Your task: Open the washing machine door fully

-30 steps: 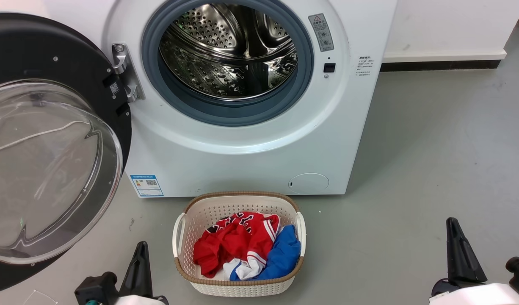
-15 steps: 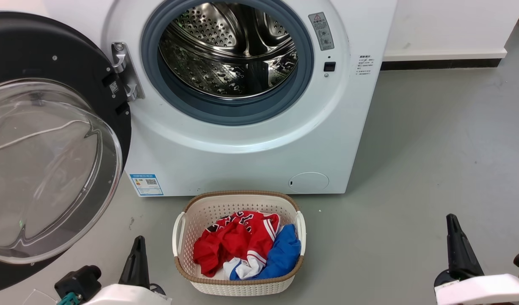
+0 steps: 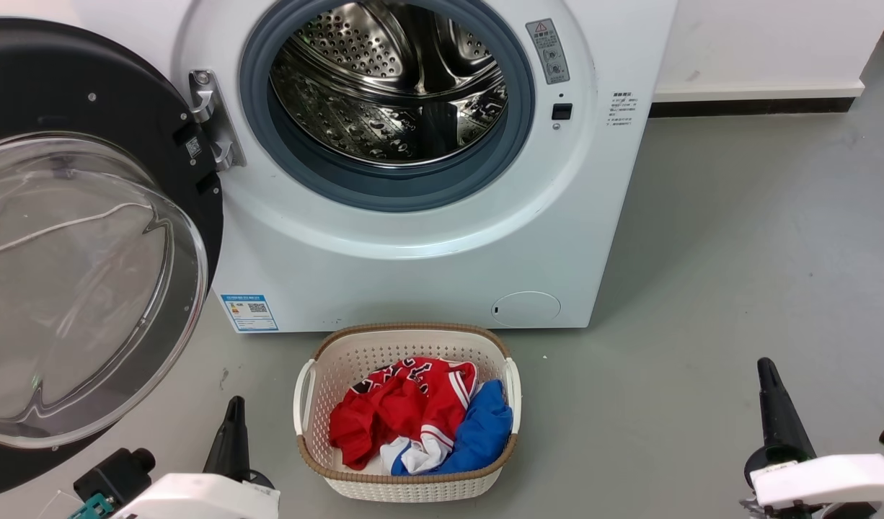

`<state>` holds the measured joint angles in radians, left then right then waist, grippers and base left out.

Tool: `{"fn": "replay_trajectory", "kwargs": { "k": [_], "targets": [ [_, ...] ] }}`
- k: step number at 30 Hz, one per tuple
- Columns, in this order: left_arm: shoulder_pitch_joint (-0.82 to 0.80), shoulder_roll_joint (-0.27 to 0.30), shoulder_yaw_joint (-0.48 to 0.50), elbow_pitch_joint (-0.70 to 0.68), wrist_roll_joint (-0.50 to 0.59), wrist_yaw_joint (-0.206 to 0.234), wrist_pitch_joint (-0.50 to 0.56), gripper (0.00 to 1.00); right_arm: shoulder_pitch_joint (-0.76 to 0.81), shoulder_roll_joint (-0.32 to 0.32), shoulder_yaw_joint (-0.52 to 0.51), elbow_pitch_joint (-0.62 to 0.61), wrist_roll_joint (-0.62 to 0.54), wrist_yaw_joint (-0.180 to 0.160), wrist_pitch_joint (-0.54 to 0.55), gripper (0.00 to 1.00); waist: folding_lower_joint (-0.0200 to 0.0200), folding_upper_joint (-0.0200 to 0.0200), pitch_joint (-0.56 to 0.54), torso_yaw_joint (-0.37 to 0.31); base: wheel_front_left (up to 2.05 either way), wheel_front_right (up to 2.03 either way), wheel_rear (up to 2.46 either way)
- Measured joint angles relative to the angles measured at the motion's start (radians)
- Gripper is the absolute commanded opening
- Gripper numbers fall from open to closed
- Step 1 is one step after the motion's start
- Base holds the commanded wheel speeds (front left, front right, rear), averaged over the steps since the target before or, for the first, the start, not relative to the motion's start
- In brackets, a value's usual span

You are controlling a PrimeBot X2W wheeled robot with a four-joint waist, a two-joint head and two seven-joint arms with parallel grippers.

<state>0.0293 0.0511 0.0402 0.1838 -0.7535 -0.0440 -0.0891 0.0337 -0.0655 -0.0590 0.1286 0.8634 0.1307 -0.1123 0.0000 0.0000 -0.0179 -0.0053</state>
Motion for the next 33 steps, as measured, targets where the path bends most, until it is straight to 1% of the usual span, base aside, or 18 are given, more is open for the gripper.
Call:
{"fn": "replay_trajectory", "kwargs": {
  "k": [17,33],
  "targets": [
    [-0.037,0.0,0.021,0.016,-0.224,-0.021,0.053,0.0,-0.034,-0.003,-0.003,0.03,0.207,0.0,0.052,0.0,0.0,0.0,0.004,0.001,0.0,0.0,0.0],
    [-0.062,0.0,0.035,0.029,-0.407,-0.038,0.097,0.0,-0.06,-0.004,-0.009,0.054,0.367,0.0,0.094,0.0,0.0,0.0,0.008,0.002,0.0,0.0,0.0]
  ]
}}
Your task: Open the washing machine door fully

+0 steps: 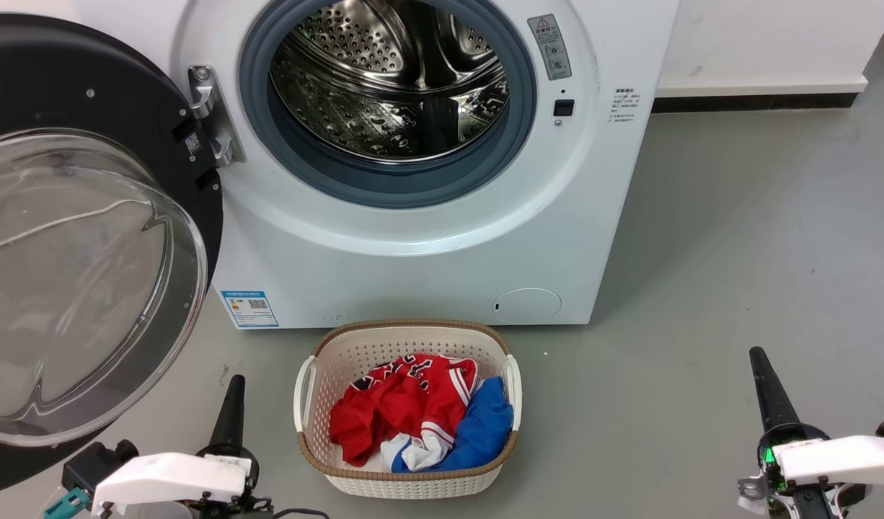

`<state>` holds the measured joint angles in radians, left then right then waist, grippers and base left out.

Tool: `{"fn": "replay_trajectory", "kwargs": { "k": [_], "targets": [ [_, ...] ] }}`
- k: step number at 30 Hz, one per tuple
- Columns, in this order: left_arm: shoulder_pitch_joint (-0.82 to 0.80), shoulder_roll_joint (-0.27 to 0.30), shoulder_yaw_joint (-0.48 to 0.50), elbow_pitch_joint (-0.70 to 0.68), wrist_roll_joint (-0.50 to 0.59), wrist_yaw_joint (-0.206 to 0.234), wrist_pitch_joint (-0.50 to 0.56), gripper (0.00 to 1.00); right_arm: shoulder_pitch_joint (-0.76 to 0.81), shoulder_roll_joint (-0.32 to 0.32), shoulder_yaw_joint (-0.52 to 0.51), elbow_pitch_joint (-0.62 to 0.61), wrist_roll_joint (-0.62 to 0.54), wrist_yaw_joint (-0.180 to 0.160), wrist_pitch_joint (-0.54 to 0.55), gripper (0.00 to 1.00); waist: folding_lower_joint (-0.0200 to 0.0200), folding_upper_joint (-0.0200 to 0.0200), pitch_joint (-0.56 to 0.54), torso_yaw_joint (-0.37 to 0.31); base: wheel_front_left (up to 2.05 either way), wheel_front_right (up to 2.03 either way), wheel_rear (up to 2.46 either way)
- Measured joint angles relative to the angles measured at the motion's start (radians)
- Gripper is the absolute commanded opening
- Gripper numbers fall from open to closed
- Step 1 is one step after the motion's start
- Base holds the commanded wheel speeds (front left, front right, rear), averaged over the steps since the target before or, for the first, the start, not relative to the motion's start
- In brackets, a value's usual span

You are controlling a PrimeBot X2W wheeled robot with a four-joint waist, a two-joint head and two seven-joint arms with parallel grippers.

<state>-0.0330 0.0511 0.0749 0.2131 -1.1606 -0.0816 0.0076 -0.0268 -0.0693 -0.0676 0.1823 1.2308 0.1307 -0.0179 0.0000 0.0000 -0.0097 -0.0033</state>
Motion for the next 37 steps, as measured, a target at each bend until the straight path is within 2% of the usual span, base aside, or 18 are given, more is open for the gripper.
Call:
{"fn": "replay_trajectory", "kwargs": {
  "k": [37],
  "targets": [
    [-0.054,0.0,0.029,0.024,-0.338,-0.035,0.079,0.0,-0.056,0.0,-0.015,0.046,0.301,0.0,0.084,0.0,0.0,0.0,0.009,0.002,0.0,0.0,0.0]
  ]
}}
